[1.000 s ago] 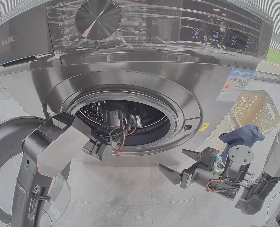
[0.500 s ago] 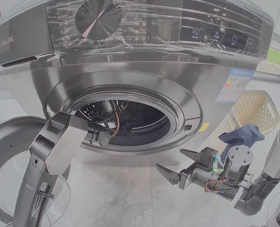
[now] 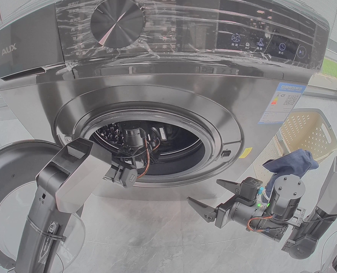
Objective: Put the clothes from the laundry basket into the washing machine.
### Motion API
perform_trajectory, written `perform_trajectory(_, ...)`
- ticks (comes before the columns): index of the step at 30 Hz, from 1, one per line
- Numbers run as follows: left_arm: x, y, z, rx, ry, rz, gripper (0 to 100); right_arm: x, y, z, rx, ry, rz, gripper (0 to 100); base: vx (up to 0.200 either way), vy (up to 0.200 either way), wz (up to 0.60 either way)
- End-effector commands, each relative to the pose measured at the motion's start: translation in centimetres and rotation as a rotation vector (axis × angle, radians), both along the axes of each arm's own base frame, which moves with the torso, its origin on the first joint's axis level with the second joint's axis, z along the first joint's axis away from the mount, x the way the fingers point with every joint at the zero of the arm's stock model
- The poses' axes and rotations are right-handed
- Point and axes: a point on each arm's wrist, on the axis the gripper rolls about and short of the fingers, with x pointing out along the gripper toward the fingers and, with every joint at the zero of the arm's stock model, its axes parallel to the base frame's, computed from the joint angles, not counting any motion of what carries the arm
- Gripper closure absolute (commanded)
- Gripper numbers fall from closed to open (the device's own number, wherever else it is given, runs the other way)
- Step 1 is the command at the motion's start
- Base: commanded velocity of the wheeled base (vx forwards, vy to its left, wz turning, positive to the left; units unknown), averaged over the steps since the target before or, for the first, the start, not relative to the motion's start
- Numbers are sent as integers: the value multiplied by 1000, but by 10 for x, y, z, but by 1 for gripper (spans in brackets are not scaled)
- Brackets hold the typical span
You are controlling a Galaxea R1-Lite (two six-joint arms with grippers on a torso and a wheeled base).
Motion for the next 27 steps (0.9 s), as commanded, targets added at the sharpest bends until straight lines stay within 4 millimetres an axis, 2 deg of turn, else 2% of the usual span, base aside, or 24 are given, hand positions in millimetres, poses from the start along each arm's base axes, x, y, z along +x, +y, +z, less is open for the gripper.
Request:
perform_trajectory(1, -5, -3, 5, 4, 5, -10, 0, 0, 0, 0, 1, -2, 1, 0, 0, 0, 0)
perform_trajectory(6, -15, -7, 5, 18, 23, -24, 0, 0, 0, 1, 1, -2, 0, 0, 0, 0, 0)
perform_trajectory(7, -24, -7, 10, 30, 39, -36, 0, 0, 0, 0, 0, -1, 0, 0, 0, 0, 0)
perform_trajectory(10, -31, -7, 13, 43, 56, -43, 0, 0, 0, 0, 0, -1, 0, 0, 0, 0, 0)
perform_trajectory(11, -47, -5, 16, 86, 102, -64, 0, 0, 0, 1, 1, -2, 0, 0, 0, 0, 0)
perform_trajectory(12, -47, -5, 16, 86, 102, -64, 0, 0, 0, 1, 1, -2, 0, 0, 0, 0, 0)
perform_trajectory(13, -54, -4, 13, 110, 140, -80, 0, 0, 0, 0, 0, -1, 1, 0, 0, 0, 0)
perform_trajectory(18, -57, -2, 3, 138, 182, -82, 0, 0, 0, 0, -1, 0, 0, 0, 0, 0, 0)
perform_trajectory(21, -63, 2, -15, 184, 256, -95, 0, 0, 0, 0, -2, 1, 0, 0, 0, 0, 0)
perform_trajectory(27, -57, 4, -38, 226, 281, -93, 0, 0, 0, 0, -1, 0, -2, 0, 0, 0, 0)
